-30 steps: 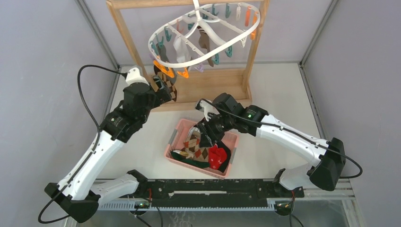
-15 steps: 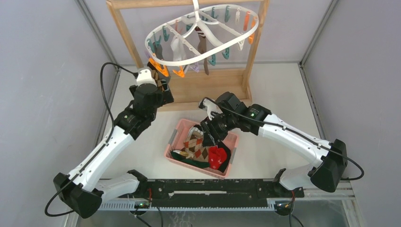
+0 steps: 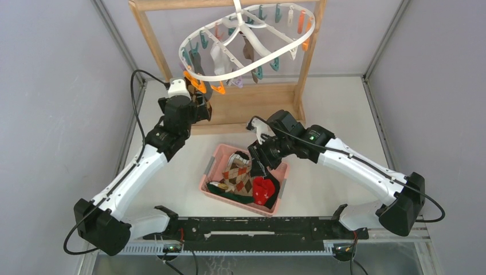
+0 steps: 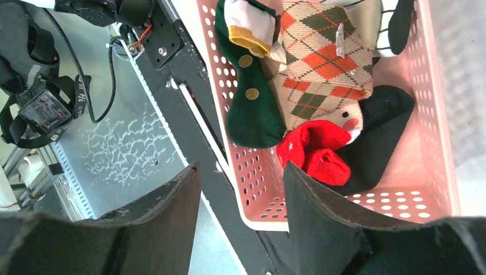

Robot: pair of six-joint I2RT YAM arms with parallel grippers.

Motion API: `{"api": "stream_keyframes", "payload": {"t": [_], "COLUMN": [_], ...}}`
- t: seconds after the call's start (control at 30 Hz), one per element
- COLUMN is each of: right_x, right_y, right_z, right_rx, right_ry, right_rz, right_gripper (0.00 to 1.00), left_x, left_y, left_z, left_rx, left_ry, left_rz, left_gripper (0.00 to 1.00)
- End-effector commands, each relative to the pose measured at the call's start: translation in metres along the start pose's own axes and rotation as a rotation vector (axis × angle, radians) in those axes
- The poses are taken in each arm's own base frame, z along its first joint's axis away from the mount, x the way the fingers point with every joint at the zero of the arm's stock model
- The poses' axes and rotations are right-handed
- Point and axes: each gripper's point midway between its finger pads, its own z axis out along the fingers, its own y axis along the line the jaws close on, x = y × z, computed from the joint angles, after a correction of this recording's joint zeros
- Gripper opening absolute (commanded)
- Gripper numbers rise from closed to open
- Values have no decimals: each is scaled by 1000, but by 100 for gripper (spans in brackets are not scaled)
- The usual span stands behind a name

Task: Remove the socks clipped to the hanger
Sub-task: Remove the sock from the hanger.

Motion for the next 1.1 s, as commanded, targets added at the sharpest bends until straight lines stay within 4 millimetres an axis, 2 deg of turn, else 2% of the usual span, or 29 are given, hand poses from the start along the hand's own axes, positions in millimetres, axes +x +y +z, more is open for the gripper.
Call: {"api": "stream_keyframes", "payload": {"t": [0.0,0.1,0.57,0.8,0.9,0.93,1.0,1.07], "right_x": [-8,-8,-2,1,4,4,4,4], "right_y": [5,5,4,3,2,2,2,2], "right_z": [-11,-12,-16,-21,-22,-23,-23,-23], "right_rx": [-9,-9,7,24,29,30,32,31], "right_ry": [-47,-49,-33,-30,-24,-25,-26,-25], "right_rz": [-29,-24,5,12,15,14,15,14], "right_gripper": [62,62,62,62,63,62,63,63], "left_x": [-7,-5,-16,-18,-19,-19,-19,-19], "left_y": [2,7,1,11,15,15,14,13], "left_z": [12,21,53,64,66,66,68,68], "left_rx": [5,3,56,20,14,16,26,36], "left_ry": [-44,-41,-68,-75,-74,-72,-68,-61], "left_rz": [-5,-15,-98,-127,-137,-139,-141,-143], "left_gripper": [100,100,100,98,89,83,64,51]}}
